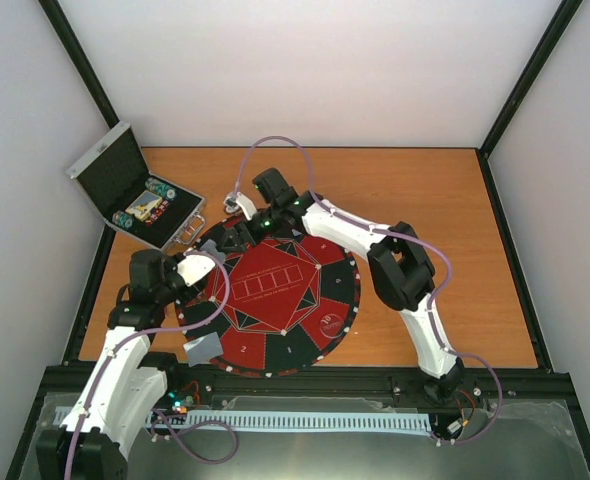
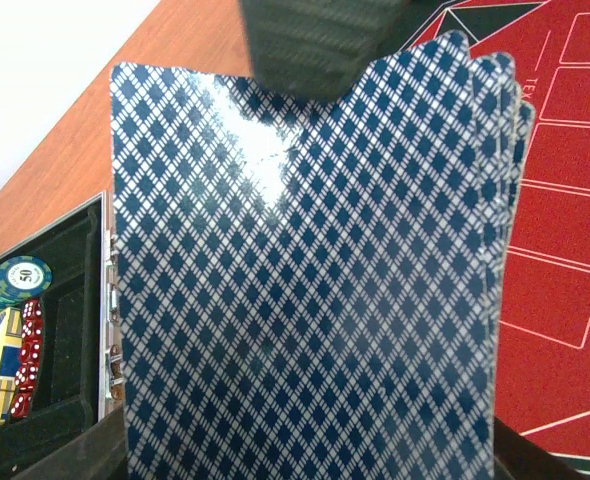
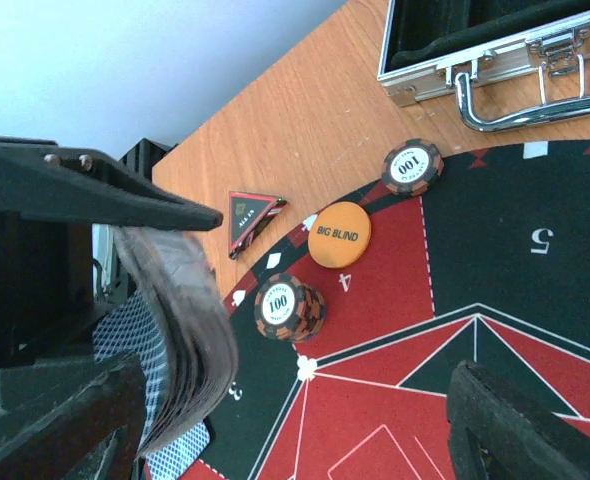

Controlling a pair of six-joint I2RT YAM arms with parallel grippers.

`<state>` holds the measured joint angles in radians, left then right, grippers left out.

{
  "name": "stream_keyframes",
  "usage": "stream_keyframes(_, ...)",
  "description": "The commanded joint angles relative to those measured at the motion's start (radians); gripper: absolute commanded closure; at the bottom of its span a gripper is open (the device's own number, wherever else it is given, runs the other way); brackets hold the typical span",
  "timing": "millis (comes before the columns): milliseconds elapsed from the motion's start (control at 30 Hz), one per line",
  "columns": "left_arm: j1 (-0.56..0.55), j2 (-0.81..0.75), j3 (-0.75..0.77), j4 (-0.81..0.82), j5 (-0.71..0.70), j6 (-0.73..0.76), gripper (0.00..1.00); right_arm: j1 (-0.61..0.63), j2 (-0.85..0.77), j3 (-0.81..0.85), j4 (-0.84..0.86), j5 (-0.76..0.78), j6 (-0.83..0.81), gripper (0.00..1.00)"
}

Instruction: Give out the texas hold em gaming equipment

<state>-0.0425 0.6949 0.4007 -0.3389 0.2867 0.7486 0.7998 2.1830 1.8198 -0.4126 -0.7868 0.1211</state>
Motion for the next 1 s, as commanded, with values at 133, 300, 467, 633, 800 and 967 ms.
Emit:
stream_keyframes(133, -0.005, -0.020, 0.031, 0.012, 0.035, -0.017, 0.47, 0.040, 0.079, 0.078, 0.035, -0.070, 0.030, 0.18)
stream_keyframes(300, -0.005, -0.020, 0.032, 0.014, 0.035, -0.021, 0.47, 0.040, 0.084, 0.086, 0.016, -0.005, 0.022, 0.18)
stream_keyframes(467, -0.005, -0.020, 0.032, 0.014, 0.034, -0.020, 0.47, 0.024, 0.065, 0.095, -0.056, 0.071, -0.021, 0.25)
stream_keyframes(633, -0.005, -0.016, 0.031, 0.017, 0.034, -0.019, 0.47, 0.021, 0.040, 0.090, -0.101, 0.108, -0.057, 0.31)
stream_keyframes(800, -0.005, -0.012, 0.031, 0.019, 0.031, -0.017, 0.47, 0.021, 0.024, 0.092, -0.106, 0.075, -0.060, 0.39)
stream_keyframes(967, -0.005, -0.012, 0.027, 0.016, 0.029, -0.020, 0.47, 0.021, 0.011, 0.097, -0.122, 0.067, -0.069, 0.47)
